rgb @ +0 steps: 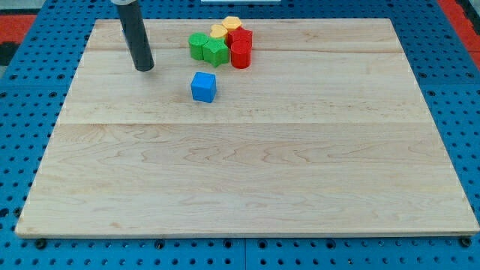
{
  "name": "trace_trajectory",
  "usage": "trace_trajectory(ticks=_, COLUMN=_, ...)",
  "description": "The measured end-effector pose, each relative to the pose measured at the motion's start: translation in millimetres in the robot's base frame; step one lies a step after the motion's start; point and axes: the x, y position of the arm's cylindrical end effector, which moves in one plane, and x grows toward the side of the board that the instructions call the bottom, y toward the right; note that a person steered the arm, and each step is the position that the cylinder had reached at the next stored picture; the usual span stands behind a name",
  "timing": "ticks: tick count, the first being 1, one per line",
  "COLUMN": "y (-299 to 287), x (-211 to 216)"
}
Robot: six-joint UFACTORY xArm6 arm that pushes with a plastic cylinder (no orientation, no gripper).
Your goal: Push the yellow hexagon to the center right
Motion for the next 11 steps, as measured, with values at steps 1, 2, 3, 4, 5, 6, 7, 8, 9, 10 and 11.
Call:
trace_trajectory(ticks=1, y=-8, x=-10)
trace_trajectory(ticks=2, y=-17, x=-23)
trace_trajectory(ticks=3, y=-16, x=-45)
trace_trajectory(ticks=4, y=0, x=-61)
trace_trajectory(ticks=5, y=83, x=-86)
trace_trajectory(ticks=6, y=102, x=-129)
trace_trajectory(ticks=7, y=123, x=-123)
trace_trajectory(ticks=8, y=220, x=-76)
trace_trajectory(ticks=9, y=260, x=-7)
trace_trajectory(ticks=10, y=242, x=-6)
trace_trajectory(ticks=11, y=304, x=-36)
